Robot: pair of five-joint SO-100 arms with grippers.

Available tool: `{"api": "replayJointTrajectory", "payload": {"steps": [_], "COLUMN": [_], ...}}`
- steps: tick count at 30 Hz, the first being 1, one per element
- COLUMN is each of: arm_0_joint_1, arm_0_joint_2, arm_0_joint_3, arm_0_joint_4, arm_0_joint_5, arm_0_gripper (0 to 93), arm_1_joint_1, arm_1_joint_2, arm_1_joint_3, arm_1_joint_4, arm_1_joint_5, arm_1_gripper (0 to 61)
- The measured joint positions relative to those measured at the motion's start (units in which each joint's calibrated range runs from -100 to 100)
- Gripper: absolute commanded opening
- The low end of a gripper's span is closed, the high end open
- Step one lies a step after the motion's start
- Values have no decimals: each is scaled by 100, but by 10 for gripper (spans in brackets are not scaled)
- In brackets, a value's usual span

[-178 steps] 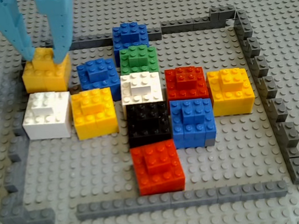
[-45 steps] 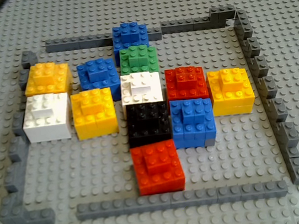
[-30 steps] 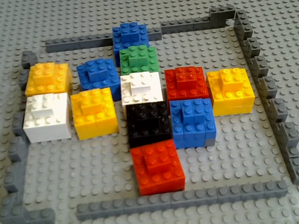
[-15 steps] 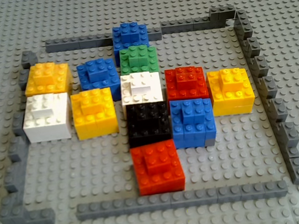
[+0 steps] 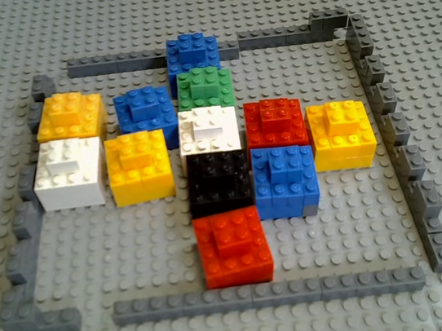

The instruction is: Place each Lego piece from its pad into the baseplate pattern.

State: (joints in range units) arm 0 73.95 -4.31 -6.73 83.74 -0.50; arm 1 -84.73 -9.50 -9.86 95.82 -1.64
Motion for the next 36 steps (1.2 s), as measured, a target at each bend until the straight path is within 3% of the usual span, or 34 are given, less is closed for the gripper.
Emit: {"api": "replayJointTrajectory", "payload": {"steps": [36], "arm_0_joint_1": [-7], "arm_0_joint_2": [0], "arm_0_joint_3": [244], "arm_0_joint_4": [0], "arm_0_joint_5": [0], "arm_0_gripper": [34], "arm_1_joint_1": [0], "arm_1_joint_2": [0], "arm_1_joint_3": [0], "arm_1_joint_4": [0], "arm_1_joint_5": [0], "arm_1_gripper": [2]}}
